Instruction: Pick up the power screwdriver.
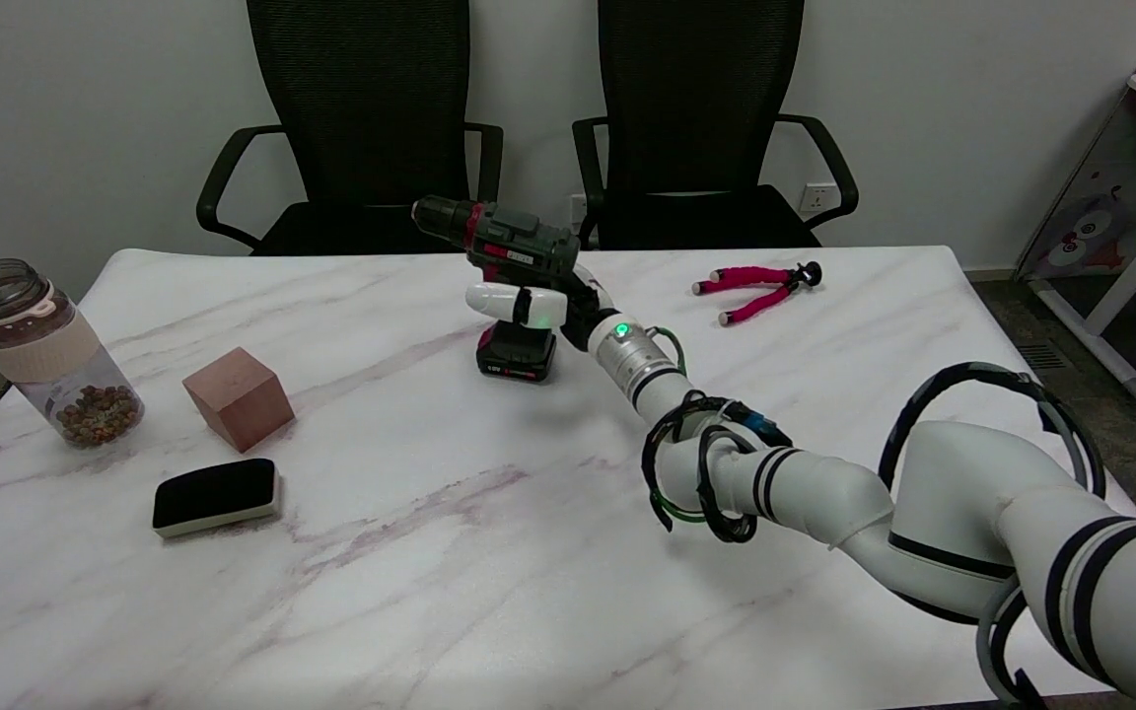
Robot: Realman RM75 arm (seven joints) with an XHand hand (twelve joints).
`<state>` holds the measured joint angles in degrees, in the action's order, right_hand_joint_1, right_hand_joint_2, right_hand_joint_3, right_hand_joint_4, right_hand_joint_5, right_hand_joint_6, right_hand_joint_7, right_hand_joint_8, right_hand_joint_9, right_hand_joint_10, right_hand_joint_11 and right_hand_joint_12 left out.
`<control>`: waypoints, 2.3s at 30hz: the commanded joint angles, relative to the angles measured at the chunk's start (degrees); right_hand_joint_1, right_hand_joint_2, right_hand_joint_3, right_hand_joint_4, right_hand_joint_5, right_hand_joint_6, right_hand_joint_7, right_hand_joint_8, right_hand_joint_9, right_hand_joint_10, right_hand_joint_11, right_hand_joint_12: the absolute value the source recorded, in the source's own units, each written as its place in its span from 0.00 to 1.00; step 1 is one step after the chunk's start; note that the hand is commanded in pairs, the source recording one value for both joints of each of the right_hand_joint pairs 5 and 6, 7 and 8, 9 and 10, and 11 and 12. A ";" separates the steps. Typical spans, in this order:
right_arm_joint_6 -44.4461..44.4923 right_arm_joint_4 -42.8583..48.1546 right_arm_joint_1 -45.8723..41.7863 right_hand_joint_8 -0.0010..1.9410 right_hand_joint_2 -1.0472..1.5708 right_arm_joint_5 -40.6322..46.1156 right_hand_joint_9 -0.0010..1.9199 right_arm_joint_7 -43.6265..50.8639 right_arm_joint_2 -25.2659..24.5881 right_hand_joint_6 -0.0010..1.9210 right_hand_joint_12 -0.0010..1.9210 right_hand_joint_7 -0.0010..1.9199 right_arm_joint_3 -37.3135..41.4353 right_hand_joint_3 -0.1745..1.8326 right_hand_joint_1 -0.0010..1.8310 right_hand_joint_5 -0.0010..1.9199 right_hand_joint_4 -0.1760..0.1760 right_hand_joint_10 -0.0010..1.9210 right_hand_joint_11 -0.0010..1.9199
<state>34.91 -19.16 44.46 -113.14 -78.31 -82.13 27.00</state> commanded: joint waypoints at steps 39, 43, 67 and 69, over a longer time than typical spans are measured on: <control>0.51 -2.04 0.10 0.40 0.55 1.60 0.53 -0.62 0.68 0.41 0.36 0.41 0.33 0.50 0.60 0.41 0.98 0.53 0.36; 0.51 -2.72 0.10 0.40 0.56 1.60 0.55 -0.62 1.20 0.41 0.37 0.41 0.33 0.52 0.60 0.41 0.97 0.55 0.37; 0.51 -3.42 0.19 0.45 0.61 1.60 0.68 -0.62 2.61 0.45 0.55 0.45 0.33 0.67 0.63 0.45 0.92 0.68 0.55; 0.51 -3.42 0.19 0.48 0.62 1.69 0.70 -0.62 2.68 0.48 0.56 0.48 0.33 0.66 0.63 0.48 0.88 0.70 0.56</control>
<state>35.33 -22.22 44.63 -111.64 -78.90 -80.25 27.33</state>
